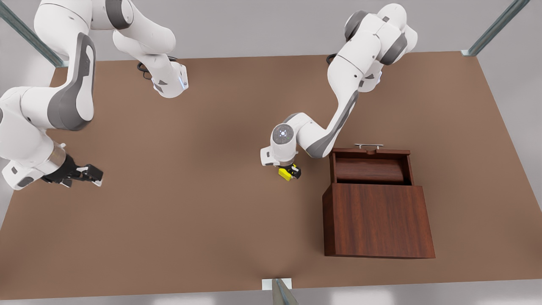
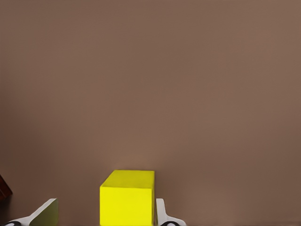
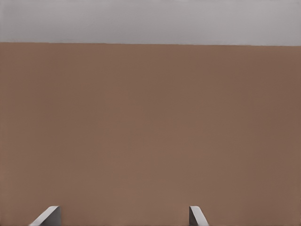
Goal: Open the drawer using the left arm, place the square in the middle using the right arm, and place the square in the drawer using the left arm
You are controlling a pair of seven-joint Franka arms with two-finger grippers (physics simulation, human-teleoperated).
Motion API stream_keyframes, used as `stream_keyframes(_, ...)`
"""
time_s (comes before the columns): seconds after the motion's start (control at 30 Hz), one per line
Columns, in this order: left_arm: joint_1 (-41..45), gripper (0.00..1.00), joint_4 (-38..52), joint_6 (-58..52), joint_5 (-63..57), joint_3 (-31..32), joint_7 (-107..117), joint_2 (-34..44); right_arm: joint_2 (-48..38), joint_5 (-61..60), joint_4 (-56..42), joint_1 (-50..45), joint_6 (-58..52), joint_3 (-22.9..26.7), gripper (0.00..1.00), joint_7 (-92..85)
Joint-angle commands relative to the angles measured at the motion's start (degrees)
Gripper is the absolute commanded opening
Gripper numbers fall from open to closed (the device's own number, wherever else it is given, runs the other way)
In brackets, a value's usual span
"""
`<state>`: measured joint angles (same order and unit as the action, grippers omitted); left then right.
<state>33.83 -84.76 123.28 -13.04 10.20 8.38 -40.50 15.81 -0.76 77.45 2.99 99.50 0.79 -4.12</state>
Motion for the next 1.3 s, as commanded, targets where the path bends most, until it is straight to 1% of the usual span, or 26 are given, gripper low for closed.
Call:
stream_keyframes(0.0,0.01,1.0,-0.49,0.38,-0.06,-0.01,-0.29,-0.02,-0.07,-0.29,-0.11,-0.09,-0.01,-0.09,1.0,-0.02)
stream_keyframes(0.07,-0.17,1.0,-1.11,1.53,-0.06,-0.09,-0.47,-0.19,-0.08,-0.2,-0.11,-0.35,-3.96,-0.09,1.0,-0.1)
stream_keyframes(0.1,0.01,1.0,-1.02,1.62,-0.06,-0.09,-0.47,-0.63,0.01,-0.12,-0.28,0.09,-3.96,0.0,1.0,-0.19)
stream_keyframes(0.17,0.01,1.0,-1.02,1.97,-0.06,-0.09,-0.56,-1.33,-0.07,-0.12,-0.28,1.93,-3.7,0.09,1.0,-0.19)
stream_keyframes(0.27,0.0,1.0,-1.02,1.97,-0.14,-0.62,-0.91,-2.21,0.01,-0.03,-0.2,1.76,-3.44,-0.09,1.0,-0.1)
stream_keyframes(0.33,-0.17,1.0,-2.24,2.05,-0.06,-0.71,-0.91,-1.95,1.6,1.03,-0.2,1.58,-3.17,-0.09,1.0,-0.54)
stream_keyframes(0.4,0.01,1.0,-3.83,3.81,-0.06,-0.89,-0.82,-1.6,1.86,1.11,-0.2,1.14,0.43,-0.35,1.0,-0.1)
stream_keyframes(0.93,0.53,0.99,-3.83,6.45,-0.06,-0.89,0.06,-4.76,2.39,0.41,-0.2,1.23,0.43,-0.44,1.0,-0.1)
stream_keyframes(1.0,0.53,0.86,-3.83,6.45,-0.06,-0.89,0.06,-4.94,2.39,0.32,-0.2,1.23,0.43,-0.44,1.0,-0.1)
stream_keyframes(1.03,0.53,0.82,-3.83,6.45,-0.06,-0.89,0.06,-5.02,2.39,0.32,-0.2,1.23,0.43,-0.44,1.0,-0.1)
stream_keyframes(1.1,0.62,0.81,-3.83,6.45,-0.06,-0.89,0.14,-5.03,2.39,0.24,-0.2,1.41,0.43,-0.44,1.0,-0.1)
stream_keyframes(1.17,0.8,0.77,-3.83,6.45,-0.06,-0.89,0.14,-5.03,2.39,0.24,-0.2,1.41,0.43,-0.44,1.0,-0.1)
stream_keyframes(1.27,1.06,0.76,-3.83,6.45,-0.06,-0.89,0.23,-5.2,2.39,0.32,-0.2,1.32,0.43,-0.44,1.0,-0.1)
